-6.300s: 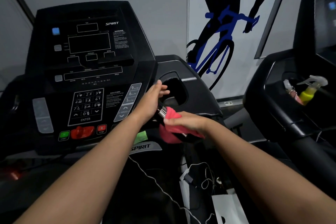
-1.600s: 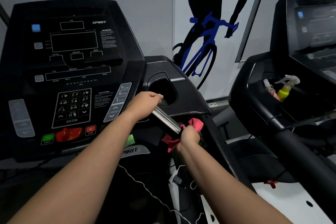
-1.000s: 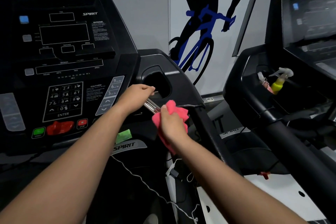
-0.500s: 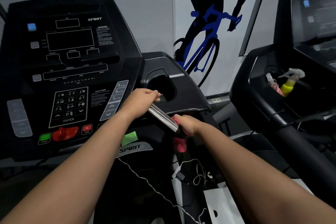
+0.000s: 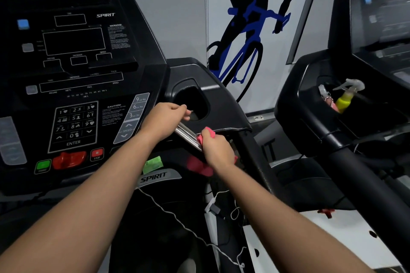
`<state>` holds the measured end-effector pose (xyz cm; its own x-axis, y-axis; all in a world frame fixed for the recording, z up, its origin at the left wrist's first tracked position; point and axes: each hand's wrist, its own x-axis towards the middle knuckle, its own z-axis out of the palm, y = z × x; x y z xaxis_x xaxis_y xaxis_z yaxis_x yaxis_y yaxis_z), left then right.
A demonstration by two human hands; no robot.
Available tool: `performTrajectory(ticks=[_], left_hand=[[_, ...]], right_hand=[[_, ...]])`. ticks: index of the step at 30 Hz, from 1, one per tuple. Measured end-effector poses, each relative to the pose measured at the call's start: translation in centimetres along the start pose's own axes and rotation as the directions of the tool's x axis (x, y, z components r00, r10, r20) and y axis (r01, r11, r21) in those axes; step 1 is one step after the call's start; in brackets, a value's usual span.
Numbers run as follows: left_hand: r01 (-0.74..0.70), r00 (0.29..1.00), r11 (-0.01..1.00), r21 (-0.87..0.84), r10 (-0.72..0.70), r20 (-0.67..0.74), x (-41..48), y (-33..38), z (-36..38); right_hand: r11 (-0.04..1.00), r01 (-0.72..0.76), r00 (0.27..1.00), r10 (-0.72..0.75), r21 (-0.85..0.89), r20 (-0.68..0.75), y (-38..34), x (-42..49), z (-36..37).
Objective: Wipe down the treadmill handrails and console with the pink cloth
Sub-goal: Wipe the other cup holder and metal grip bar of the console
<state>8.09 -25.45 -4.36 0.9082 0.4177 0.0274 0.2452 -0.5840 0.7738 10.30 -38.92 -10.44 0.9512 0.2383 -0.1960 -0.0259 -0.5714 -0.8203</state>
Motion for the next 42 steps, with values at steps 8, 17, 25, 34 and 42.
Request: performTrajectory(ticks=[8, 17, 25, 34, 42], left_hand=[[0.057, 0.997, 0.997, 0.044, -0.054, -0.058, -0.4, 0.4, 0.2], [0.073, 0.997, 0.997, 0.002, -0.073, -0.024, -0.8, 0.4, -0.1], [0.107, 0.994, 0.994, 0.015, -0.107, -0.031, -0.9, 0.4, 0.1], [0.111, 0.993, 0.994, 0.023, -0.110, -0.053, -1.1, 0.8, 0.1], [0.100, 0.991, 0.994, 0.040, -0.096, -0.089, -1.0, 0.7, 0.2]], right_hand=[[0.898, 0.332, 0.853, -0.156, 0.288, -0.498, 3.5, -2.9, 4.8], [0.707, 0.021, 0.883, 0.319, 0.707, -0.345, 4.4, -0.6, 4.2], [0.328, -0.167, 0.793, 0.604, 0.930, -0.071, 3.5, 0.7, 3.3], [0.082, -0.075, 0.844, 0.536, 0.994, 0.020, 3.5, 0.9, 3.6], [0.595, -0.106, 0.888, 0.417, 0.797, -0.193, 1.7, -0.2, 3.7]])
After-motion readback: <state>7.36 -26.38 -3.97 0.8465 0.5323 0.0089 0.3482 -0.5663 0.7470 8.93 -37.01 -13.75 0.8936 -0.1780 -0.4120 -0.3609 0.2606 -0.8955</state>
